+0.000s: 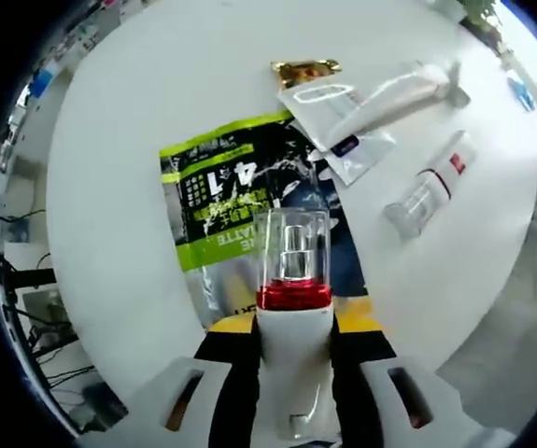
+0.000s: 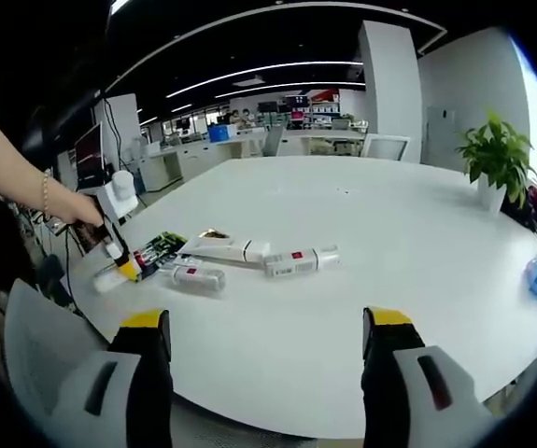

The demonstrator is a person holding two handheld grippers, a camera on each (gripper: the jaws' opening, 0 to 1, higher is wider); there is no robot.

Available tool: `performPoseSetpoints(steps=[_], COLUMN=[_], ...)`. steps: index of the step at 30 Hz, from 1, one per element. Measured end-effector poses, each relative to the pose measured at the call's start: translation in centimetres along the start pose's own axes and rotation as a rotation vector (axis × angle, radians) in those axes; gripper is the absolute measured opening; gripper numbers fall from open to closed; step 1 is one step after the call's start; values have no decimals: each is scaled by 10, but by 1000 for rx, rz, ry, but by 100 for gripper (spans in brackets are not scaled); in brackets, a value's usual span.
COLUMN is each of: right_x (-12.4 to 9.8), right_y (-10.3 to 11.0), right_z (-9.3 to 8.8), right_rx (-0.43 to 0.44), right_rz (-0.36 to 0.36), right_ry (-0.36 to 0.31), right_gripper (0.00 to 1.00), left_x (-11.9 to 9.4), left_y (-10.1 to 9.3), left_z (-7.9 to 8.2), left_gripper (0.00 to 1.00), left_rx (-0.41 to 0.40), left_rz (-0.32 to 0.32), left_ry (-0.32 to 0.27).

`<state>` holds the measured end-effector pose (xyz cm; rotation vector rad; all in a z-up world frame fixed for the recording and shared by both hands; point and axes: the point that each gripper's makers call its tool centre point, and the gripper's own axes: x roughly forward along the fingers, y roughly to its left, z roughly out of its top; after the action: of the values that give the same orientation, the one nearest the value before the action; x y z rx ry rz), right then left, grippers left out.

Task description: Arrange the skincare products in the storage area until every visible bottle or jar stands upright without overlapping.

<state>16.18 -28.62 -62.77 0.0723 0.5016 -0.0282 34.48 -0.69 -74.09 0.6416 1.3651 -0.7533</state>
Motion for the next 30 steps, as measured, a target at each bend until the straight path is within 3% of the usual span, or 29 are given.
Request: performPoseSetpoints(steps=[5, 12, 22, 30], right_x=[0, 1, 1, 2], right_y=[0, 3, 7, 13], right_z=[0, 0, 0, -1], right_rx=[-3, -14, -29, -44], right_rz=[2, 14, 33, 67], right_ry=[1, 0, -1, 1], right_gripper=[84, 84, 83, 82], left_x=[-5, -24, -45, -55], left_y=[-3, -10, -30, -46], left_z=[-1, 9, 22, 26], left_gripper=[24, 24, 24, 24], left_rx=[-39, -114, -124, -104], left_rz=[-49, -127, -201, -219], left_ry=[-33, -125, -222, -282])
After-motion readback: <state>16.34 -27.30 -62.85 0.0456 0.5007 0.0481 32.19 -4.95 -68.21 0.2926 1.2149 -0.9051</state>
